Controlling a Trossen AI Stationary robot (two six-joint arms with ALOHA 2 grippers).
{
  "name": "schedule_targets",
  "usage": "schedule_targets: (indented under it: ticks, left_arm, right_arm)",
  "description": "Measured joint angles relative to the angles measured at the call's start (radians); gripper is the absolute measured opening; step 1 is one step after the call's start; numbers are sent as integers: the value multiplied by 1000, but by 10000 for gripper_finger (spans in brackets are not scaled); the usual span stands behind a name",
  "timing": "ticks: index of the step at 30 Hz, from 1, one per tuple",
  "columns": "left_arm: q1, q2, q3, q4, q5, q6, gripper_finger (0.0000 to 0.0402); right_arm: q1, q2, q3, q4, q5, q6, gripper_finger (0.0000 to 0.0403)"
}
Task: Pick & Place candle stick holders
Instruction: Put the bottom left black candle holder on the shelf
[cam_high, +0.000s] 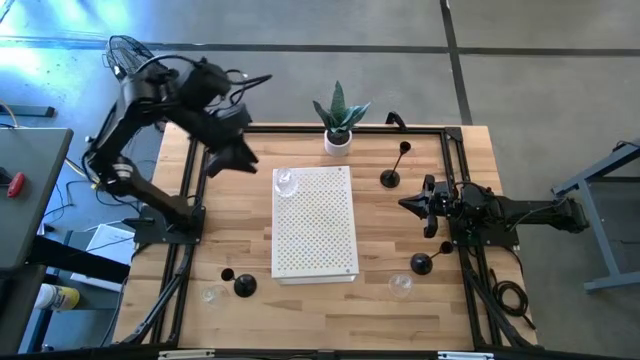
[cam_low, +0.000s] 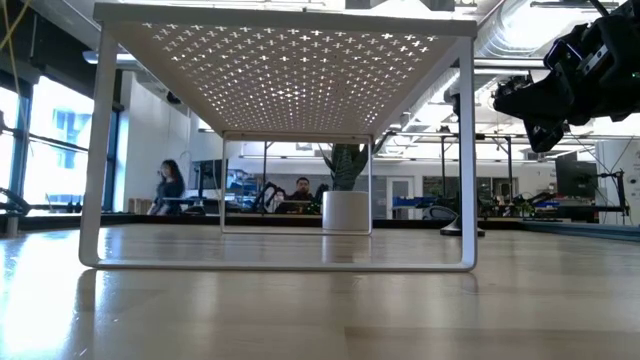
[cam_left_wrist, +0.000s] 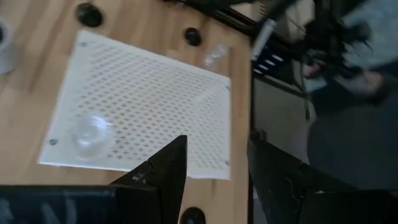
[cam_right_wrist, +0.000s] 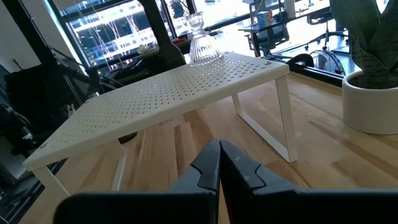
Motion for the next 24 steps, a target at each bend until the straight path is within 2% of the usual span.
schedule_targets:
  ticks: [10, 18, 24]
  left_arm:
    - [-165, -179, -118, 2, -27, 13, 163]
    - [-299, -392, -354, 1, -111, 0, 163]
    - [-315, -536, -563, 26, -200, -176, 163]
  right_arm:
    - [0, 0, 0, 0, 0, 2, 0]
    - [0, 0, 0, 0, 6, 3, 0]
    - [0, 0, 0, 0, 8, 3, 0]
